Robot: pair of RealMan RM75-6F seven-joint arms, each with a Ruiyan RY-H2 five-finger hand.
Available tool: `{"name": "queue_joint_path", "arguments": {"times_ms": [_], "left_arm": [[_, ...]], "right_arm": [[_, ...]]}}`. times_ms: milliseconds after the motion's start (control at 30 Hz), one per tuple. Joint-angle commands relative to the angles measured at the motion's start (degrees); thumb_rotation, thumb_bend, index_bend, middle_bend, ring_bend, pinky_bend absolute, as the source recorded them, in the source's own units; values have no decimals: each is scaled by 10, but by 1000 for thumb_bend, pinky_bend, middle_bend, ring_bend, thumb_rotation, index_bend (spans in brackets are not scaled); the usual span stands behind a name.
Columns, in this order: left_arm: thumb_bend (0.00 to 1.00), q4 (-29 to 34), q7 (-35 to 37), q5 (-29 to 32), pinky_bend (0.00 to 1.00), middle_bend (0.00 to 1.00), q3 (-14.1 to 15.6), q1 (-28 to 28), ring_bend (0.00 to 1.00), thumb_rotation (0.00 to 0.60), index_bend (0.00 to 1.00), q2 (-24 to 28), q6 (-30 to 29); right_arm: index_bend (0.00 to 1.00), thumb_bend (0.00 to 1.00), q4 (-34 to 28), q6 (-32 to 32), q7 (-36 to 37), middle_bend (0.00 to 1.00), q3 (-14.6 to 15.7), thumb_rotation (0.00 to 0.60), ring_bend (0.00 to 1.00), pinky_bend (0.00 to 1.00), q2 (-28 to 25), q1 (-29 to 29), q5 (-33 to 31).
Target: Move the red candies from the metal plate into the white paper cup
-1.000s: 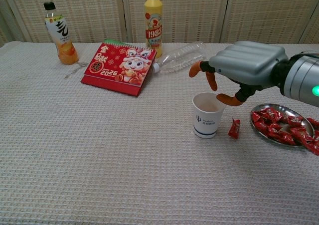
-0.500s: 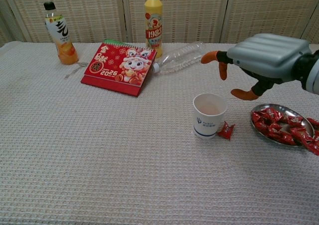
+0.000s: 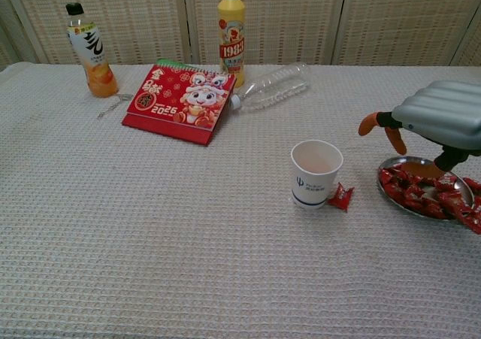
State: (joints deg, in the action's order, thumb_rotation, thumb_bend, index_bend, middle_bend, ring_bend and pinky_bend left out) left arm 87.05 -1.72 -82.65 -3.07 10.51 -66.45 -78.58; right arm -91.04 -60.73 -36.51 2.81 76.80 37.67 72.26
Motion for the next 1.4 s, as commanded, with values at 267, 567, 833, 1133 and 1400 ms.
{"name": "queue_joint_path", "arguments": {"times_ms": [267,567,833,1133,1400], "left_arm": [[457,-1,-1,2,217,33,-1,1,1,600,0,-1,2],[457,-2,2,2,218,47,-1,1,7,600,0,-1,2],[457,-2,-1,1,218,60,0,3,11,600,0,-1,5],[456,-3,-1,4,218,61,0,4,11,600,0,-1,7],[455,-3,1,6,219,65,-1,4,11,600,0,0,10]], "right_arm": [[355,302,-17,81,-46,948,-15,600,924,1000,0,30,-70],[355,302,5,102,-57,957,-23,600,930,1000,36,47,-107],[333,300,60,91,-31,959,-27,600,933,1000,89,43,-92],[320,298,96,90,4,961,-31,600,937,1000,120,39,-74],[376,297,112,90,24,965,-30,600,943,1000,137,36,-52]]}}
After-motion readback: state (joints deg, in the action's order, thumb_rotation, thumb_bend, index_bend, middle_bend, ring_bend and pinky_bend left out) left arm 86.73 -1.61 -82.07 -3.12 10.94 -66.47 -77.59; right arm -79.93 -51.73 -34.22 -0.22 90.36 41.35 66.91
